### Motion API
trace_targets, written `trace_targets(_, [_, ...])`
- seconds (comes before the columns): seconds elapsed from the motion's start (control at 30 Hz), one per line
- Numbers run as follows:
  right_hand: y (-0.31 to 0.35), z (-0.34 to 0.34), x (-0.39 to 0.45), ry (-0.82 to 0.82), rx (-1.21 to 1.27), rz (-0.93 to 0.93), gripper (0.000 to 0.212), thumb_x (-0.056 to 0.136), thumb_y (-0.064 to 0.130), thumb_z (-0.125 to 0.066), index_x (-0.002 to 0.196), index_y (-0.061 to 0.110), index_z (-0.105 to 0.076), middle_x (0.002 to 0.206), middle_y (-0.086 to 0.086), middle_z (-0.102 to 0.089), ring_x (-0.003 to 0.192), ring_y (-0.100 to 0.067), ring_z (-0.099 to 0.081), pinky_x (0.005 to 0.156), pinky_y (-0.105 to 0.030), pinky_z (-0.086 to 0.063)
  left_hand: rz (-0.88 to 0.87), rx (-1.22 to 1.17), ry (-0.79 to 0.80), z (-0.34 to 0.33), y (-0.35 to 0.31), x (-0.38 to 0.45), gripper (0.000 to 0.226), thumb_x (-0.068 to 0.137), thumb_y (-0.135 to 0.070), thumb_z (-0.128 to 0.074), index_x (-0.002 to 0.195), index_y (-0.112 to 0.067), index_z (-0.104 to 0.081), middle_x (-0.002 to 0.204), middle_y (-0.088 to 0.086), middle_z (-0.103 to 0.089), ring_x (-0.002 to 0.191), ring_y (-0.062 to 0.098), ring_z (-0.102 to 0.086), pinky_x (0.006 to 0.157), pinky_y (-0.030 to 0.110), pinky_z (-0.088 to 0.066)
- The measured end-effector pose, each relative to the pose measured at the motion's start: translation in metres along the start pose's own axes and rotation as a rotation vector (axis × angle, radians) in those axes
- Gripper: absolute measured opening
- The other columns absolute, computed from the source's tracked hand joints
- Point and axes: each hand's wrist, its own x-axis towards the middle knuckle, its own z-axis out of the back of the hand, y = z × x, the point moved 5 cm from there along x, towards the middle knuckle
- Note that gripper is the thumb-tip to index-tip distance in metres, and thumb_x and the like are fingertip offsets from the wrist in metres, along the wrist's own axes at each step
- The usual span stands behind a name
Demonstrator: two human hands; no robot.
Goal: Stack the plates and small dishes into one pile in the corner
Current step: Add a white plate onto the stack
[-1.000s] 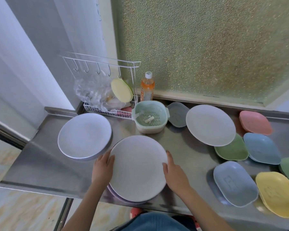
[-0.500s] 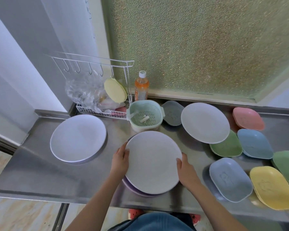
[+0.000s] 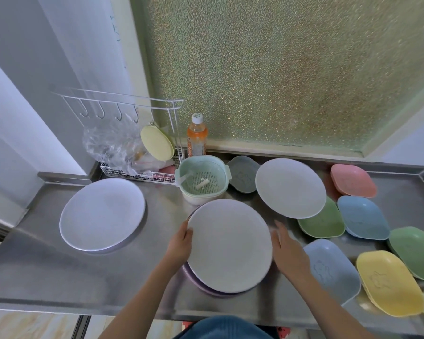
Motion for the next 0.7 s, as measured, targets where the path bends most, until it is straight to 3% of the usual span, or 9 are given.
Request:
trace_targets(0.13, [-0.018,0.011,0.024,-0.015,0.102,-0.036,0.061,0.095,0.02,-0.042,0.148,0.027,-0.012,0.084,-0.013,-0.062,0.077,-0.031,-0.057,0.069,-0.039,-0.045,0.008,-0.048,-0.037,-0.003,-0.003,-0.005,0.037,0.1,-0.015,-0.031,0.134,-0.02,-0.044,0.116,0.001,-0.056,0.109,0.02,-0.052,0.089,0.027,-0.038])
trace_targets(0.2, [-0.021,0.011,0.039,0.045,0.131,0.029,0.071,0.091,0.007,-0.045,0.149,0.025,-0.01,0.096,-0.016,-0.061,0.076,-0.027,-0.054,0.07,-0.037,-0.045,0.014,-0.056,-0.068,-0.005,-0.003,-0.006,0.036,0.1,-0.014,-0.032,0.133,-0.021,-0.045,0.115,0.002,-0.057,0.107,0.02,-0.052,0.089,0.027,-0.038])
trace_targets(0.3, [-0.024,0.01,0.057,0.114,0.173,0.064,0.077,0.086,-0.004,-0.047,0.15,0.023,-0.013,0.127,-0.019,-0.054,0.097,-0.034,-0.056,0.079,-0.033,-0.042,0.05,-0.092,-0.109,-0.007,0.0,-0.006,0.036,0.099,-0.014,-0.033,0.131,-0.021,-0.047,0.115,0.003,-0.058,0.108,0.022,-0.054,0.089,0.029,-0.04])
trace_targets(0.37, [-0.03,0.009,0.066,0.137,0.278,-0.021,0.076,0.083,-0.007,-0.048,0.148,0.022,-0.02,0.14,-0.015,-0.044,0.116,-0.036,-0.049,0.085,-0.03,-0.037,0.073,-0.109,-0.134,-0.007,0.001,-0.006,0.035,0.099,-0.013,-0.034,0.13,-0.021,-0.049,0.115,0.004,-0.059,0.107,0.023,-0.055,0.087,0.03,-0.041])
trace_targets(0.43, [-0.035,0.012,0.073,0.08,0.363,-0.068,0.067,0.084,-0.005,-0.053,0.144,0.019,-0.032,0.142,-0.011,-0.042,0.121,-0.033,-0.046,0.09,-0.03,-0.036,0.086,-0.11,-0.157,-0.008,0.001,-0.006,0.036,0.099,-0.014,-0.033,0.13,-0.022,-0.049,0.115,0.003,-0.059,0.106,0.022,-0.054,0.087,0.031,-0.042])
trace_targets(0.53, [-0.035,0.023,0.074,-0.089,0.379,0.032,0.045,0.086,0.004,-0.06,0.129,0.014,-0.051,0.129,-0.011,-0.057,0.112,-0.031,-0.054,0.093,-0.038,-0.041,0.086,-0.087,-0.184,-0.01,0.0,-0.006,0.035,0.098,-0.013,-0.033,0.13,-0.021,-0.049,0.114,0.002,-0.057,0.106,0.021,-0.053,0.087,0.03,-0.039])
trace_targets(0.7, [-0.023,0.051,0.057,-0.387,0.36,0.157,0.013,0.088,0.006,-0.061,0.099,0.0,-0.066,0.1,-0.015,-0.07,0.093,-0.035,-0.063,0.075,-0.028,-0.039,0.084,-0.093,-0.22,-0.01,0.002,-0.004,0.038,0.097,-0.012,-0.034,0.13,-0.023,-0.049,0.117,0.001,-0.057,0.108,0.021,-0.052,0.09,0.032,-0.04])
